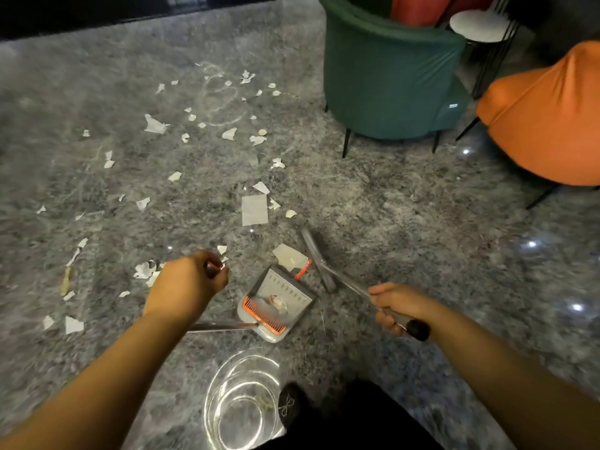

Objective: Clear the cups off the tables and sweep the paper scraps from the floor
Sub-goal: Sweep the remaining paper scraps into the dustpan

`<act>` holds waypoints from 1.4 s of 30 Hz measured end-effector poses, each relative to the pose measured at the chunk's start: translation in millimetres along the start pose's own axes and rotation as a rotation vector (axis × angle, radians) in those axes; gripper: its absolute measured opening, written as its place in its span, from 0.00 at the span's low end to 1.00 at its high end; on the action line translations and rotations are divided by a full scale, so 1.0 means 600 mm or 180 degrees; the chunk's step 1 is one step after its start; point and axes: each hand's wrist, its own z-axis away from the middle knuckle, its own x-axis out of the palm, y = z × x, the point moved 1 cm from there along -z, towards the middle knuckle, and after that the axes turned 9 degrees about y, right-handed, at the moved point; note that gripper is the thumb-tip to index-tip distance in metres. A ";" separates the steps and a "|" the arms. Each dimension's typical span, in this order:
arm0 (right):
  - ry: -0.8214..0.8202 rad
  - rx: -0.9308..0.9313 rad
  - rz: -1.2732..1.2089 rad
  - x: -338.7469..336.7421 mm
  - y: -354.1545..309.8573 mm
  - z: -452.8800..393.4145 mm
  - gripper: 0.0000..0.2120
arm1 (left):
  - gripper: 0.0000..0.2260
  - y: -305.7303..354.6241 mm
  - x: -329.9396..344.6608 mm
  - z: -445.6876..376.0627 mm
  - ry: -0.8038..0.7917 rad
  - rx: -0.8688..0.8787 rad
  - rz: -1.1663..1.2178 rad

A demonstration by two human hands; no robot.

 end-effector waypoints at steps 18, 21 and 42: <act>0.0011 -0.0131 0.1314 0.040 -0.243 -0.198 0.16 | 0.05 -0.053 0.023 -0.140 -0.0037 -0.0758 -0.0335; -0.0130 -0.0023 0.1602 0.032 -0.253 -0.231 0.15 | 0.05 -0.043 0.026 -0.172 -0.0072 -0.0852 -0.0386; -0.0416 -0.0116 0.3040 0.099 -0.202 -0.260 0.10 | 0.07 -0.041 0.030 -0.160 0.0003 -0.0876 -0.0676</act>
